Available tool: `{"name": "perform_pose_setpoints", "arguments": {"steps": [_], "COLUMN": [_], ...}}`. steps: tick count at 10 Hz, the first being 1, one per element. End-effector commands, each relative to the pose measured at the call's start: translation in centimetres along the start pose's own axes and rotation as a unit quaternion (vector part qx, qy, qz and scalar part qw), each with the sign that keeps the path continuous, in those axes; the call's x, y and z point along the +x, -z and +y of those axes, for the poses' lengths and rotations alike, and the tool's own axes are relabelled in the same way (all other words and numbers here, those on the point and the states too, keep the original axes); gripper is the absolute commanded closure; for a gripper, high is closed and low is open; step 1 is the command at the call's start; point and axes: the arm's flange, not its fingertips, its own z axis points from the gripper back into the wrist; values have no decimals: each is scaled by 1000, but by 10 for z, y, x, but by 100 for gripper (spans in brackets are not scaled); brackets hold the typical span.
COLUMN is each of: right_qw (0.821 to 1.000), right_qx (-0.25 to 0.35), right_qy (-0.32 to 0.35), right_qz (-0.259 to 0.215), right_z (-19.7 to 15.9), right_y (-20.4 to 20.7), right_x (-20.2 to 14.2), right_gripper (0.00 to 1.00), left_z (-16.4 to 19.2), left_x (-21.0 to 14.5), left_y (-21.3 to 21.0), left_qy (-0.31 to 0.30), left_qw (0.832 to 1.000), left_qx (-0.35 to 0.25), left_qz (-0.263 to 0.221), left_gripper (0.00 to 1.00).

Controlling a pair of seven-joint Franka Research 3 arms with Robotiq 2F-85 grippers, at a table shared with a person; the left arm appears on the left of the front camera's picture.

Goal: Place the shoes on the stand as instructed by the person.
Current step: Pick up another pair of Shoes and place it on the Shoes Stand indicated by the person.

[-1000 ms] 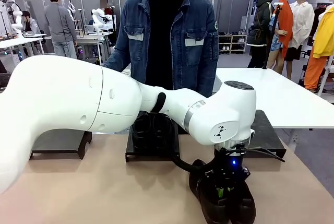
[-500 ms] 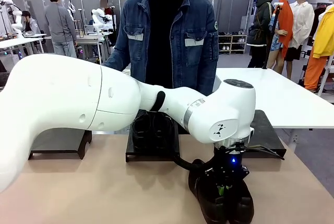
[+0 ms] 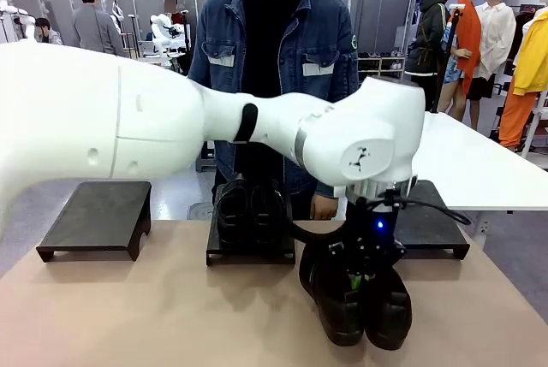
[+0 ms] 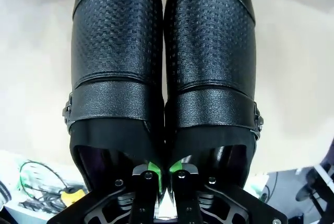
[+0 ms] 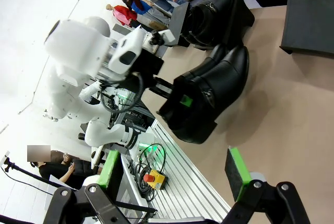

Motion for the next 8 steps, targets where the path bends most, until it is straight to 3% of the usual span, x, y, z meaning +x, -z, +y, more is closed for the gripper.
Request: {"name": "perform_pose_setpoints", "arguments": {"steps": [1, 3, 8], "right_qw": [1000, 1000, 1000], "right_qx": [4, 4, 4], "right_qy": [-10, -10, -10], "right_qz": [-5, -5, -5], "right_z": [0, 0, 0], "right_y": [-1, -1, -1], "right_x": [1, 1, 1], "right_gripper": [0, 0, 0], "left_z": [29, 73, 230], "left_x": [1, 3, 29], "left_y": [-22, -49, -72], "left_qy": [26, 65, 144], "left_qw": [1000, 998, 988], "left_qx": [7, -13, -31], "left_qz": [15, 18, -46], "left_gripper": [100, 100, 100]}}
